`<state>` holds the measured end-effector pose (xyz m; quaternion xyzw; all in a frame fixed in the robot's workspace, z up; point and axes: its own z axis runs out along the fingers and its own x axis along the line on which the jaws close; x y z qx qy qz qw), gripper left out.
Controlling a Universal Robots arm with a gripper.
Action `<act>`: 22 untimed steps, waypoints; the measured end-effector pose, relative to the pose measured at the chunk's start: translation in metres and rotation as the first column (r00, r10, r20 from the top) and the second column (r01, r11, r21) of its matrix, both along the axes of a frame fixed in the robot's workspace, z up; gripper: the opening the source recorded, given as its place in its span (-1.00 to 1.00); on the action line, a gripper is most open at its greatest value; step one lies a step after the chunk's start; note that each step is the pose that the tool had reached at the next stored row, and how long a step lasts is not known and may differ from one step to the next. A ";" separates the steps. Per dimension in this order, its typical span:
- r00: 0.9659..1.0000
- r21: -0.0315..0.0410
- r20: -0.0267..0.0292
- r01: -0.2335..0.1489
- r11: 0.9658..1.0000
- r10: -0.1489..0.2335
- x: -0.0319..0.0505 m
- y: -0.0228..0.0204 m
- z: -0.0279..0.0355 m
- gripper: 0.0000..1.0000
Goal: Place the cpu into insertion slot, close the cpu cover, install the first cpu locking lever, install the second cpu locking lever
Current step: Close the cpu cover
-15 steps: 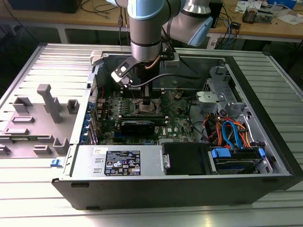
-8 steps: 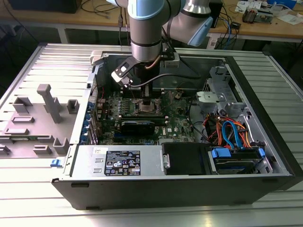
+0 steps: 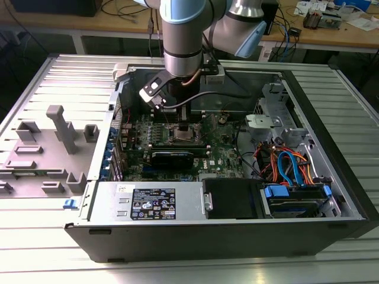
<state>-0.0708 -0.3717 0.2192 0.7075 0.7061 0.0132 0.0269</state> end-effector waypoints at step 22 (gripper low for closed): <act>1.000 0.000 0.000 0.000 1.000 0.000 0.0000 -0.0001 0.0067 -0.79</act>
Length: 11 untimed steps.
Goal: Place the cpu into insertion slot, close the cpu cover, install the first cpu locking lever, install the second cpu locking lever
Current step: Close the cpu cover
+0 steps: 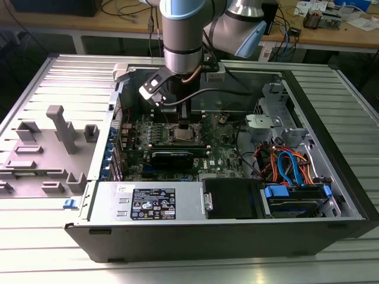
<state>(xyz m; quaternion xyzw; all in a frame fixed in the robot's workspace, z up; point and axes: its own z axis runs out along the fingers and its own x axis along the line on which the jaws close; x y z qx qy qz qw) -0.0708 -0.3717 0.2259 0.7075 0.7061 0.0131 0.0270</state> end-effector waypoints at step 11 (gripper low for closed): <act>1.000 0.000 0.000 0.000 1.000 0.000 0.0000 0.0000 0.0115 -0.79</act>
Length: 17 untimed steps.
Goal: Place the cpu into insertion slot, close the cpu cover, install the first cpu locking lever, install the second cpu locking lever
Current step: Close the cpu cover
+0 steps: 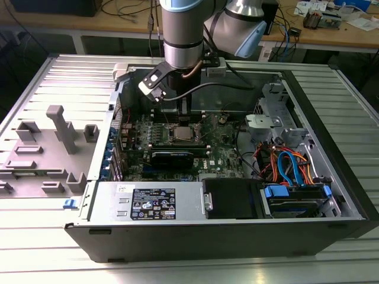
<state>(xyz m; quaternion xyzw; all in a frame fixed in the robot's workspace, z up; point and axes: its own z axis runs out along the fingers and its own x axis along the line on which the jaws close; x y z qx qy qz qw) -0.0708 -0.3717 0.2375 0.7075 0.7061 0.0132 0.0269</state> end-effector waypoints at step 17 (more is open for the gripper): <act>0.998 0.000 -0.060 0.000 1.000 0.000 0.0026 0.0000 0.0008 -0.79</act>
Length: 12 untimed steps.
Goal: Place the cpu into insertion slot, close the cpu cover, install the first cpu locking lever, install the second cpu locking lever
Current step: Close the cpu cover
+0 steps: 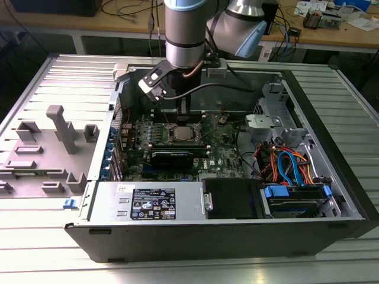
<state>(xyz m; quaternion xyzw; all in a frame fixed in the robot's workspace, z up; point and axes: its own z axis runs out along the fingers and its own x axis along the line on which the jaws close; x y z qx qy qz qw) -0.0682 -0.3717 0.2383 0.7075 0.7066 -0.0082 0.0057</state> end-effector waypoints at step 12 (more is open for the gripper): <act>1.000 0.000 -0.028 0.000 1.000 0.000 0.0006 0.0000 0.0000 -0.79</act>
